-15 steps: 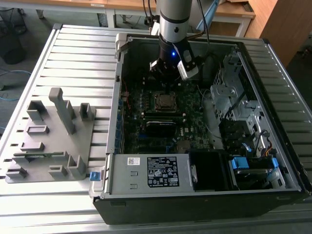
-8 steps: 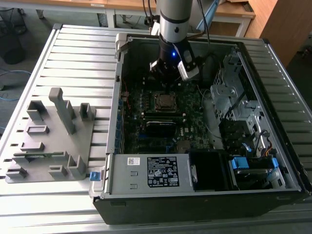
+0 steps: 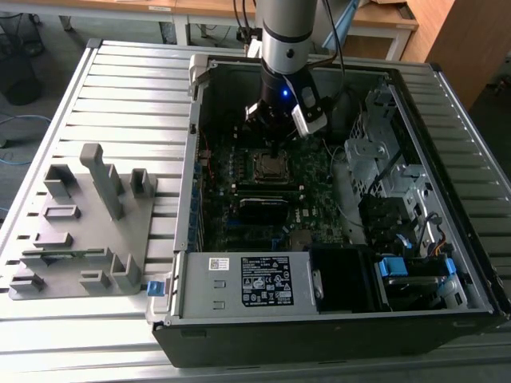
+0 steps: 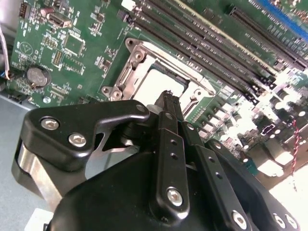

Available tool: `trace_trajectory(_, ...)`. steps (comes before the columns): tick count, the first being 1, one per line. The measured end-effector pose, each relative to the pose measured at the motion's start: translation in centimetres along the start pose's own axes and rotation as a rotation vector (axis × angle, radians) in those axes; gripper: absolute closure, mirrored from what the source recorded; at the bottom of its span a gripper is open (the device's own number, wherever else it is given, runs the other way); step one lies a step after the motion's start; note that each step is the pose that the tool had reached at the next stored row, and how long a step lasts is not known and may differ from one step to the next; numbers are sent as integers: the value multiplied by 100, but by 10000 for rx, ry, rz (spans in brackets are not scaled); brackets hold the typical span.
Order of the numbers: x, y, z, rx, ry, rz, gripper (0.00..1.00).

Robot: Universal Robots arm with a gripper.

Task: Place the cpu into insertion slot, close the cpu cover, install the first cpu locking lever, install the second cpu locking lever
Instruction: 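Install the second cpu locking lever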

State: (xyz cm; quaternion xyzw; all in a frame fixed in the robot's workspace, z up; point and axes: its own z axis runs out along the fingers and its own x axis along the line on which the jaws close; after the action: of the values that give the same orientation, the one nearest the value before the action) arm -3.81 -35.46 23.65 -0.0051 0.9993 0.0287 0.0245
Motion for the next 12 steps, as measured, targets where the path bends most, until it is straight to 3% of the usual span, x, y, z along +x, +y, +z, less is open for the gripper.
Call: trace_trajectory(12,-1,-31,-25,-18,0,1,89)
